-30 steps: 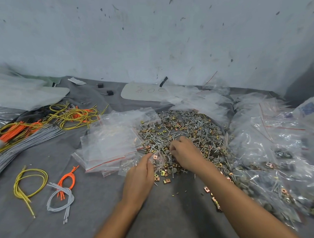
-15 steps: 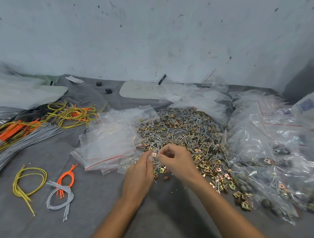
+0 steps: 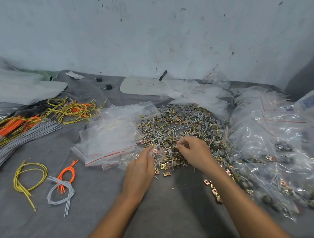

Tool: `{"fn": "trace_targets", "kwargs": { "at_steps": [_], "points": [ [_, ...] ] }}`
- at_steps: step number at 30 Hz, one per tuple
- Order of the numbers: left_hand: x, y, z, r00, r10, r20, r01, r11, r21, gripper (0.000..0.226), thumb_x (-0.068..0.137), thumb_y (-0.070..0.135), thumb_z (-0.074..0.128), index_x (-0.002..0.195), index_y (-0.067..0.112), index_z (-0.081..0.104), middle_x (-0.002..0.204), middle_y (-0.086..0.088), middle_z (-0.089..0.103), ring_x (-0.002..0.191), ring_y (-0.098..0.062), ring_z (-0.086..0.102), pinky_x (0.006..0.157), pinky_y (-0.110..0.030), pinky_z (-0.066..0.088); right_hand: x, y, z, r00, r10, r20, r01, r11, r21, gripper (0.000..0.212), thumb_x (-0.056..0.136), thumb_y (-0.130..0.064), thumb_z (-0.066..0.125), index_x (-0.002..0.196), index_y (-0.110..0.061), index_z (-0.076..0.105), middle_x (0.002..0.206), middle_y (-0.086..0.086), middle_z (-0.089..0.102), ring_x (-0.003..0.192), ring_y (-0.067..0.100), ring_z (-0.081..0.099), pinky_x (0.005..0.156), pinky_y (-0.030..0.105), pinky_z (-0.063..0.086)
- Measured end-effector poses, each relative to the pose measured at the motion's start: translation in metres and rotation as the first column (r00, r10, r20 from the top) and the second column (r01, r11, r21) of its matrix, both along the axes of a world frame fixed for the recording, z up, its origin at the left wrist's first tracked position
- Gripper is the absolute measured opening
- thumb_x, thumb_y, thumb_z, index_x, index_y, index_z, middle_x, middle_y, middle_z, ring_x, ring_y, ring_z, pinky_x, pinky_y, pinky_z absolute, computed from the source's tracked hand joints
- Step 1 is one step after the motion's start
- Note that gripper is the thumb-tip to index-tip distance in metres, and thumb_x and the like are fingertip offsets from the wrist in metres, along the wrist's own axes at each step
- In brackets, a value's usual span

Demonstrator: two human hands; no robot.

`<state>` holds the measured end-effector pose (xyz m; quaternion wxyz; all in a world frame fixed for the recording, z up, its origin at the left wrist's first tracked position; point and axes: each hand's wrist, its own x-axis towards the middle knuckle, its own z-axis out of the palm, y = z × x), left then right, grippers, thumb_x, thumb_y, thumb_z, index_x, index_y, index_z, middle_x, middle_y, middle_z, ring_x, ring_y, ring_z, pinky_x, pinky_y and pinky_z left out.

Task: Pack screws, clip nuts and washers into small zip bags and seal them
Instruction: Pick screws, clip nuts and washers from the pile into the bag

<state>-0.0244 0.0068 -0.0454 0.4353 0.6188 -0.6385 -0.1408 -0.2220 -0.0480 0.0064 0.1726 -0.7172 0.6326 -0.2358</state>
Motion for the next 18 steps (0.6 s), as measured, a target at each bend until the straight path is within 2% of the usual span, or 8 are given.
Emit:
{"fn": "trace_targets", "kwargs": {
  "at_steps": [4,9,13,18],
  "points": [
    [0.0,0.0,0.0,1.0,0.0,-0.005,0.0,1.0,0.002,0.034,0.102,0.031,0.042,0.131,0.033,0.058,0.099,0.0,0.075,0.087,-0.028,0.068,0.075,-0.044,0.053,0.01,-0.011,0.001,0.989,0.053,-0.14,-0.044,0.997,0.068,0.022,0.097,-0.039,0.058,0.093,-0.022,0.071,0.079,-0.006,0.067,0.072,0.017,0.062,0.069,0.034,0.053],
    [0.0,0.0,0.0,1.0,-0.001,-0.015,0.002,1.0,0.02,0.036,0.1,0.033,0.039,0.131,0.033,0.059,0.103,-0.001,0.075,0.094,-0.03,0.067,0.078,-0.042,0.052,0.028,-0.011,0.001,0.947,0.082,-0.31,-0.052,0.993,0.103,0.034,0.093,-0.054,0.061,0.081,-0.023,0.068,0.084,-0.003,0.066,0.079,0.018,0.065,0.074,0.038,0.057],
    [0.001,0.0,-0.002,1.0,0.006,-0.014,-0.005,0.999,0.034,0.033,0.102,0.027,0.044,0.131,0.033,0.058,0.109,-0.001,0.074,0.1,-0.031,0.066,0.081,-0.042,0.051,0.03,-0.006,0.002,0.939,0.074,-0.334,-0.048,0.995,0.086,0.028,0.095,-0.043,0.06,0.081,-0.02,0.064,0.087,0.0,0.065,0.082,0.022,0.064,0.076,0.04,0.056],
    [0.0,-0.001,-0.002,1.0,0.011,-0.006,-0.01,1.0,0.029,0.032,0.103,0.025,0.046,0.131,0.031,0.059,0.106,-0.003,0.075,0.097,-0.032,0.066,0.078,-0.04,0.05,0.028,-0.001,0.002,0.943,0.052,-0.328,-0.024,0.996,0.088,0.028,0.095,-0.028,0.056,0.078,-0.01,0.066,0.072,0.004,0.067,0.068,0.024,0.065,0.066,0.039,0.056]
  ]
}}
